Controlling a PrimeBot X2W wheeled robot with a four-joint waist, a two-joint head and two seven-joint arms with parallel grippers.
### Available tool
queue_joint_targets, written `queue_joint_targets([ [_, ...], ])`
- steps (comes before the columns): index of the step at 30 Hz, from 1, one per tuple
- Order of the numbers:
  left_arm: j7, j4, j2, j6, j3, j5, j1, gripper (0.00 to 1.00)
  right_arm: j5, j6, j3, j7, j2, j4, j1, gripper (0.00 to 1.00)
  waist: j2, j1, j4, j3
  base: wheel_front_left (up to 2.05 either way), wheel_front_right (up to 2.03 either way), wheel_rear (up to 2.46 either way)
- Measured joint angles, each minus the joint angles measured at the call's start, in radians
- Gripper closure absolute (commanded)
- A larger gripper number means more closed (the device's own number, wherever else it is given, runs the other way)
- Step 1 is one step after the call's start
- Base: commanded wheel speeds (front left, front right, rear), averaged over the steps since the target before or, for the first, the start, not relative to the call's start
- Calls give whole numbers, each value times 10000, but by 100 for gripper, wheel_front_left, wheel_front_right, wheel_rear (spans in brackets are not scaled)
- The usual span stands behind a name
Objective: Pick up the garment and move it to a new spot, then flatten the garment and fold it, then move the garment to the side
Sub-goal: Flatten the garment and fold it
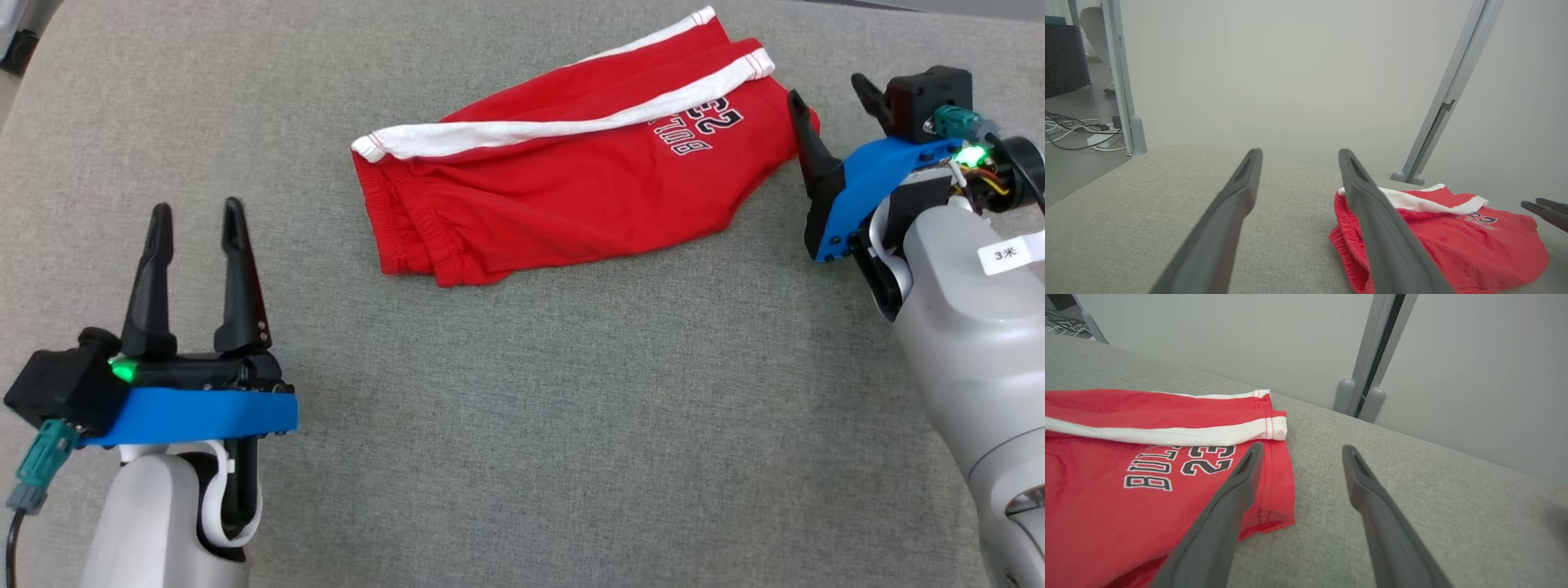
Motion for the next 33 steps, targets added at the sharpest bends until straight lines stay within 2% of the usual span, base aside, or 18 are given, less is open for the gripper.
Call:
queue_joint_targets([
  [6, 0, -251, -318, 0, 769, 545, 299, 0, 397, 0, 270, 523, -46, 232, 222, 0, 0, -1, 182, -110, 0, 0, 0],
  [18, 0, -105, -702, 0, 1214, 1070, 458, 0, 1114, 0, 393, 1524, -194, 477, 374, 0, 0, 0, 721, -41, 0, 0, 0],
  [19, 0, -81, -721, 0, 1246, 1099, 467, 0, 1235, -2, 382, 1540, -180, 477, 378, 43, 0, 0, 738, -42, 0, 0, 0],
  [20, 0, -59, -740, 0, 1283, 1120, 473, 0, 1315, 0, 385, 1542, -161, 477, 386, 78, 0, 0, 748, -45, 0, 0, 0],
  [21, 0, -48, -757, 0, 1312, 1124, 476, 0, 1398, 0, 385, 1532, -140, 464, 403, 100, 0, -1, 754, -47, 0, 0, 0],
  [33, 0, 46, -836, 0, 1346, 1396, 761, 0, 2508, 2, 604, 443, 221, -113, 1349, 100, 0, 1, 343, -540, 0, 0, 0],
])
